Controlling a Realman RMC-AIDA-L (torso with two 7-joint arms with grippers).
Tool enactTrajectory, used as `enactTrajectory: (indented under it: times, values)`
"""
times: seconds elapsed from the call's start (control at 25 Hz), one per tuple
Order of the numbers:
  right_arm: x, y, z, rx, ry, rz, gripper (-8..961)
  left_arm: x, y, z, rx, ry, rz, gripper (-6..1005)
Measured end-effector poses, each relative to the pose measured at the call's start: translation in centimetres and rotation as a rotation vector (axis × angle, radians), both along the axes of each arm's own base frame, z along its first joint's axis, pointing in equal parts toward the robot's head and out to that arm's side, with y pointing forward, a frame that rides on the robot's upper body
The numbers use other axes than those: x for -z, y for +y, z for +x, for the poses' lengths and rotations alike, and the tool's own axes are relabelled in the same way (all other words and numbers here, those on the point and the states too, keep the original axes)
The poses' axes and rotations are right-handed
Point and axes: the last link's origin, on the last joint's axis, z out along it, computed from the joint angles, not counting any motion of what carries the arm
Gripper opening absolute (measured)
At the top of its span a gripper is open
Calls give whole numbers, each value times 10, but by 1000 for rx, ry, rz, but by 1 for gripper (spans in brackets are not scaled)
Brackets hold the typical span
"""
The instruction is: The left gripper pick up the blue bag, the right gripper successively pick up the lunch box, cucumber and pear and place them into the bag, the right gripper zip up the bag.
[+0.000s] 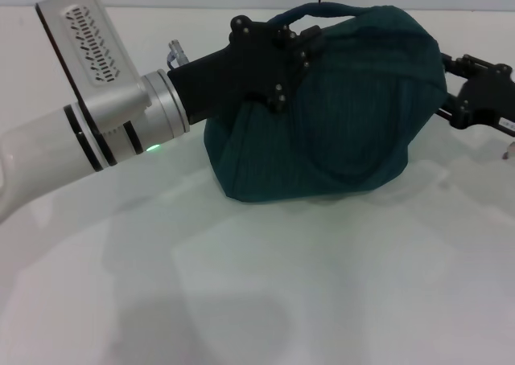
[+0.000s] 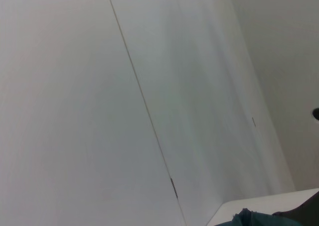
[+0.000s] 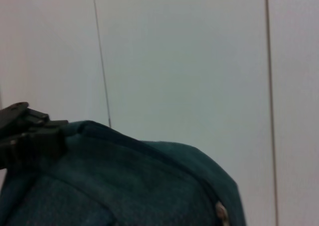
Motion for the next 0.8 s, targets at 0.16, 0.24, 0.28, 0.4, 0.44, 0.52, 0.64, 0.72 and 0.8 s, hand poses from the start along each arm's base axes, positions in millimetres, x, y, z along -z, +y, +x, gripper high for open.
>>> enactTrajectory:
  times: [0.16, 0.24, 0.28, 0.4, 0.44, 0.52, 0.64, 0.72, 0.8]
  values:
    - [7, -1, -8, -35, -19, -20, 535, 0, 0, 0, -2, -1, 0, 76]
    - [9, -2, -9, -37, -18, -21, 514, 0, 0, -1, -4, -2, 1, 77]
    - [10, -3, -9, -37, -17, -21, 504, 0, 0, -1, -5, -2, 1, 78]
    - [9, -6, -7, -30, -10, -14, 472, 0, -1, -3, -9, -3, 1, 80]
    - [8, -6, -5, -27, -8, -10, 461, 0, -1, -3, -9, -3, 1, 80]
    - [6, -8, -3, -22, -4, 0, 441, 0, -1, -3, -10, -3, 1, 82]
    - [4, -10, 1, -13, 1, 16, 284, 0, -1, -3, -10, -2, 1, 84]
    - [3, -13, 2, -19, 3, 30, 181, 0, -1, -3, -12, -2, 0, 85]
    - [0, -15, 3, -25, 9, 48, 120, 0, -1, -4, -13, -2, 0, 87]
